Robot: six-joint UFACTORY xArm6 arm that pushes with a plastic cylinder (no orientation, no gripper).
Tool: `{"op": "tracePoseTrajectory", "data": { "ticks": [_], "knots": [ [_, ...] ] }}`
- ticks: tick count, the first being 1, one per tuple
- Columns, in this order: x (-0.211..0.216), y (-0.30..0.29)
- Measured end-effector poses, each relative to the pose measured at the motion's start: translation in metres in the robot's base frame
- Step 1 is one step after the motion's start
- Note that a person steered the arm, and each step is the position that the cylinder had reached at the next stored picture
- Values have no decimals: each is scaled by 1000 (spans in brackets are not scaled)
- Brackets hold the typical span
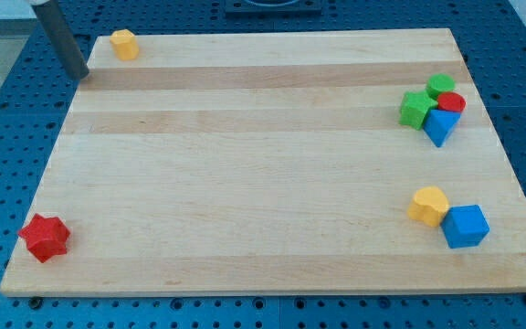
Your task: Drag the yellow hexagon into the group of the blocks
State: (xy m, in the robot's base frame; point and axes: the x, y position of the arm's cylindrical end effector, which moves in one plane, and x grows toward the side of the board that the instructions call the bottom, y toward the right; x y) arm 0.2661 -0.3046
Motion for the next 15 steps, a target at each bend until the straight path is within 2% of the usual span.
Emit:
{"op": "tracePoseTrajectory", "data": {
  "ticks": [1,2,3,5,7,8,9,10,11,12,13,14,15],
  "knots": [
    [-45,0],
    [-71,0],
    [-72,11],
    [-19,85],
    [-59,78],
    [-42,117],
    [10,174],
    [24,208],
    [11,198],
    [7,158],
    [39,140],
    [67,155],
    [69,224]
  ]
}}
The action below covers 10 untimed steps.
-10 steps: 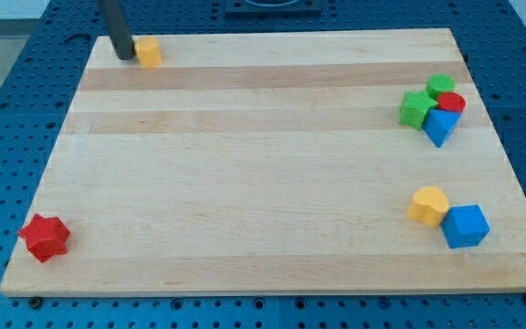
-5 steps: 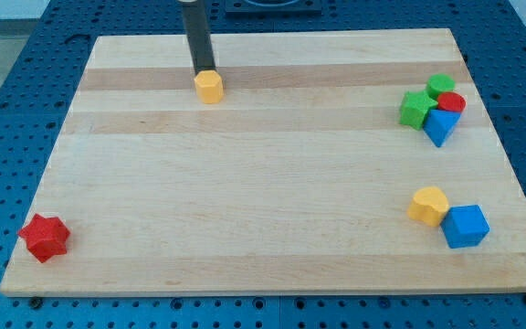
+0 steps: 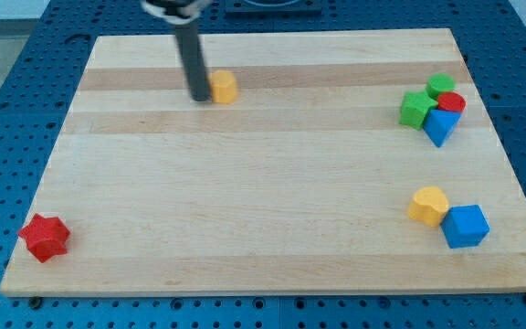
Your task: Drag the yellow hexagon into the group of the blocks
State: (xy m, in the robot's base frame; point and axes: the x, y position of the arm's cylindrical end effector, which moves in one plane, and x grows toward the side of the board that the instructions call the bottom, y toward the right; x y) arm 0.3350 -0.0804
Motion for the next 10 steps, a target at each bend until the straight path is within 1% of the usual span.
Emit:
{"op": "tracePoseTrajectory", "data": {
  "ticks": [1,2,3,4,5,6,7,8,10],
  "knots": [
    [0,71],
    [0,84],
    [-6,43],
    [-38,27],
    [-47,66],
    [-47,145],
    [-47,185],
    [-50,183],
    [-47,132]
  ]
}}
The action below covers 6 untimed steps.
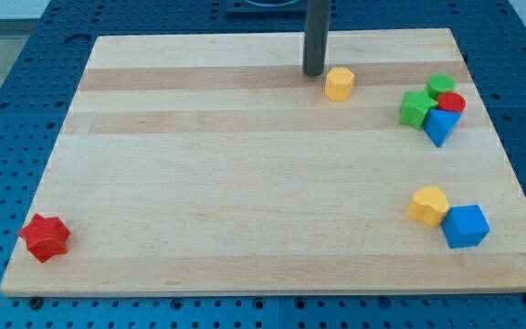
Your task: Drag the yellow hexagon into the group of the blocks
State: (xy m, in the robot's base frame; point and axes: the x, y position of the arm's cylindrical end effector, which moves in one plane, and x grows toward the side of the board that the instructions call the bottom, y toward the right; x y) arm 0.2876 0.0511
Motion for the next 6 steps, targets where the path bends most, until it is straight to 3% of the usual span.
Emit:
{"op": "tracePoseTrajectory", "data": {
  "ticks": [1,4,6],
  "knots": [
    [18,-1],
    [43,115],
    [30,80]
  ]
}}
